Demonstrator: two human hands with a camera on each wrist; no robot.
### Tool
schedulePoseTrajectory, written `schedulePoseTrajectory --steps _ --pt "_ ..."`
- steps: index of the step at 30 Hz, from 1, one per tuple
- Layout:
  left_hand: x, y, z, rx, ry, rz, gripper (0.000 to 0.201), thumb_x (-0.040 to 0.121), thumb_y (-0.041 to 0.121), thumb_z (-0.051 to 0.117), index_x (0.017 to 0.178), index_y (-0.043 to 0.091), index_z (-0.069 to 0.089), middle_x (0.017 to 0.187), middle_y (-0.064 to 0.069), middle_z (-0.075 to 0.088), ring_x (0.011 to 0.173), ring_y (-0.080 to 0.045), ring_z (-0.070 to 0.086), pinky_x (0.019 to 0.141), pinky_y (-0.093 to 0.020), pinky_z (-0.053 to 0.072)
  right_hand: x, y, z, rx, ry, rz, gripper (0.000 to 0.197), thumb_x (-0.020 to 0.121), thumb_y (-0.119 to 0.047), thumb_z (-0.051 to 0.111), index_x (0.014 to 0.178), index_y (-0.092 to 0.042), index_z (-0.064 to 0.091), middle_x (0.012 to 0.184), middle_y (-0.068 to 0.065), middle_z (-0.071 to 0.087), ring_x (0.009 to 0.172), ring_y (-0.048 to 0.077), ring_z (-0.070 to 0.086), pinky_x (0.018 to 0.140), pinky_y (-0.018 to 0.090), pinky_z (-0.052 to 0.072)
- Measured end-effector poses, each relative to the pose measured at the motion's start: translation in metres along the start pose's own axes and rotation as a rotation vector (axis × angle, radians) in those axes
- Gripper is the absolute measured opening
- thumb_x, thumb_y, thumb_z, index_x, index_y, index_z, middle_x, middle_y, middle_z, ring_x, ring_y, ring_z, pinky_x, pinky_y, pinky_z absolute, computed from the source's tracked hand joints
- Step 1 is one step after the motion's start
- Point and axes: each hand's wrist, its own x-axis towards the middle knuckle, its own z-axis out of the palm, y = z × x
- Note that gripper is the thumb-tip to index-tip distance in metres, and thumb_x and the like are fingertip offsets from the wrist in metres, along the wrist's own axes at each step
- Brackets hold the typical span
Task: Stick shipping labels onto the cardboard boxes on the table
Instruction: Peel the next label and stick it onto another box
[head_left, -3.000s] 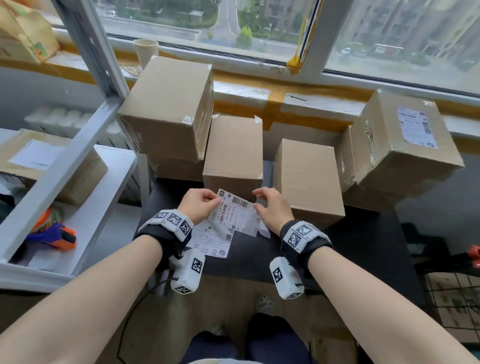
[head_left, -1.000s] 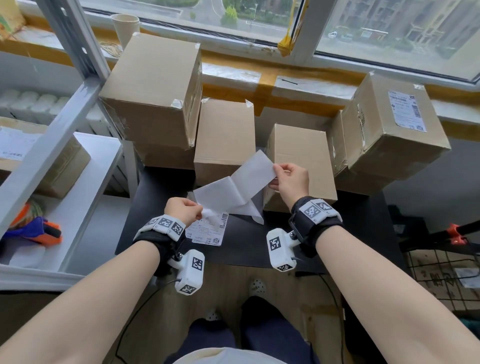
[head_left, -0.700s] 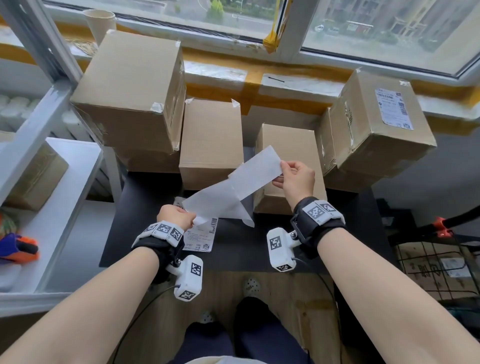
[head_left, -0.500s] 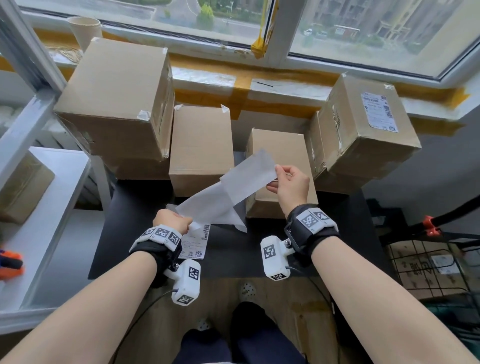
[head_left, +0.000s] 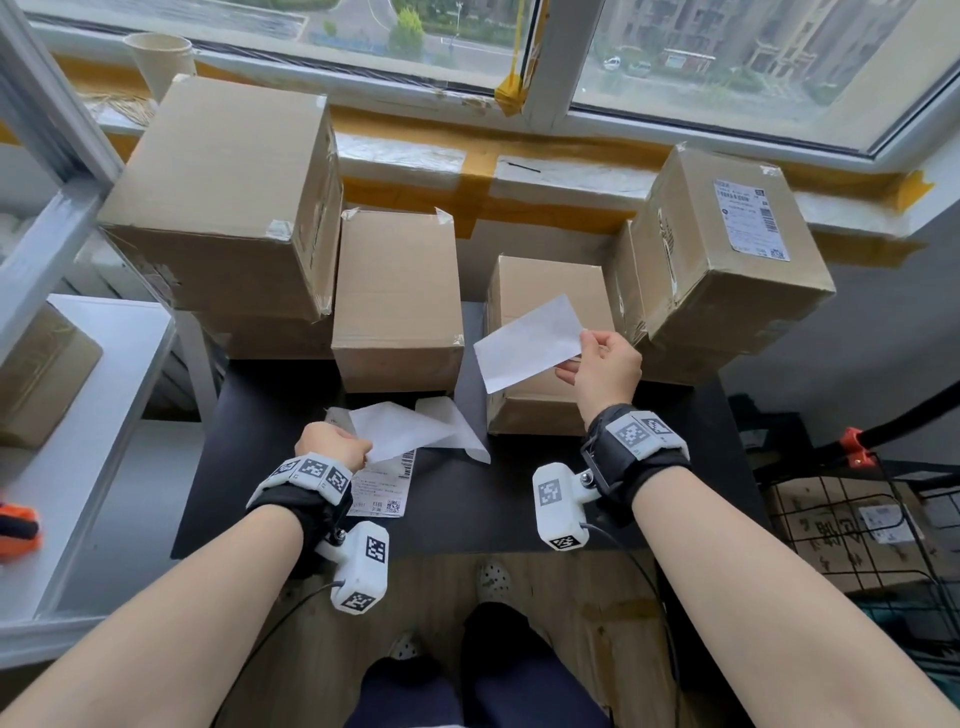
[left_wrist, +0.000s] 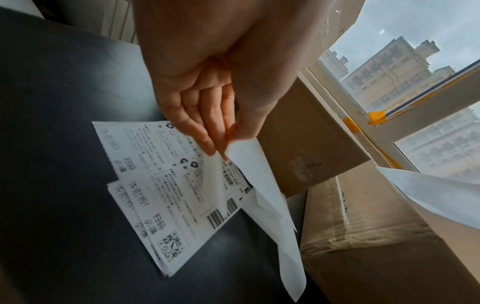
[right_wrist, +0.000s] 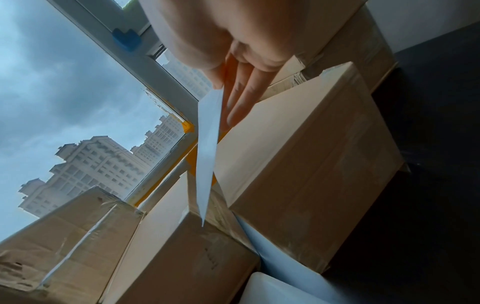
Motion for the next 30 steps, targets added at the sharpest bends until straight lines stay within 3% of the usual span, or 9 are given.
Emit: schedulePoseTrajectory --steps 3,6,10,15,19,23,27,30 --pt "-0.002 -0.001 0.001 0.008 -0.035 0.052 0.015 0.071 0.008 0.063 0.06 0.006 0.073 0.071 -0.013 0.072 0.076 -0.027 0.067 0.075 -0.033 0.055 -0.003 0.0 0.003 0.027 -0.036 0.028 0.01 0.096 -0.013 0.047 0.093 -0.007 0.055 0.098 0.021 0.066 0.072 0.028 0.069 0.056 0.027 0.059" --pt "-0.006 0.005 -0.002 0.007 -0.055 0.089 0.012 0.073 0.014 0.07 0.064 0.006 0.072 0.074 -0.013 0.073 0.076 -0.027 0.068 0.074 -0.033 0.055 -0.009 0.001 0.008 0.036 -0.078 0.038 0.01 0.096 -0.014 0.048 0.093 -0.008 0.055 0.099 0.02 0.067 0.068 0.025 0.07 0.054 0.025 0.058" --pt "-0.019 0.024 -0.012 0.089 0.032 0.201 0.024 0.076 0.029 0.073 0.065 0.015 0.057 0.08 -0.004 0.065 0.08 -0.024 0.059 0.069 -0.028 0.042 -0.019 -0.002 0.012 0.035 -0.126 0.029 0.013 0.097 -0.016 0.048 0.093 -0.007 0.055 0.096 0.018 0.067 0.065 0.02 0.07 0.055 0.026 0.059" --pt "-0.047 0.062 -0.008 0.12 0.044 0.613 0.018 0.079 0.034 0.069 0.081 0.017 0.064 0.087 0.0 0.064 0.083 -0.018 0.06 0.074 -0.029 0.047 -0.032 -0.016 0.015 0.048 -0.125 -0.009 0.014 0.097 -0.019 0.048 0.094 -0.008 0.056 0.093 0.015 0.066 0.065 0.02 0.07 0.051 0.023 0.057" --pt "-0.07 0.091 0.002 0.223 0.036 0.905 0.031 0.078 0.039 0.07 0.1 0.018 0.064 0.104 0.001 0.058 0.094 -0.017 0.055 0.08 -0.032 0.048 -0.042 -0.028 0.015 0.007 -0.112 -0.061 0.014 0.096 -0.02 0.049 0.091 -0.009 0.056 0.09 0.016 0.067 0.067 0.024 0.071 0.054 0.03 0.059" --pt "-0.082 0.107 0.012 0.331 0.009 0.979 0.036 0.079 0.04 0.069 0.106 0.019 0.06 0.11 0.001 0.058 0.105 -0.019 0.052 0.085 -0.033 0.047 -0.046 -0.037 0.011 -0.025 -0.081 -0.104 0.017 0.096 -0.022 0.048 0.089 -0.01 0.056 0.094 0.019 0.067 0.069 0.026 0.071 0.058 0.038 0.061" --pt "-0.086 0.117 0.018 0.273 0.067 1.006 0.018 0.085 0.032 0.062 0.093 0.015 0.063 0.097 -0.002 0.062 0.098 -0.021 0.054 0.077 -0.032 0.046 -0.045 -0.046 0.005 -0.011 -0.101 -0.104 0.017 0.096 -0.022 0.047 0.088 -0.01 0.056 0.092 0.017 0.066 0.066 0.022 0.07 0.057 0.036 0.06" --pt "-0.091 0.126 0.02 0.245 0.039 1.03 0.023 0.084 0.036 0.062 0.093 0.014 0.065 0.094 -0.001 0.063 0.092 -0.02 0.055 0.074 -0.028 0.044 -0.039 -0.051 0.0 0.016 -0.118 -0.095 0.017 0.096 -0.021 0.047 0.088 -0.009 0.056 0.088 0.016 0.066 0.059 0.017 0.068 0.059 0.039 0.061"
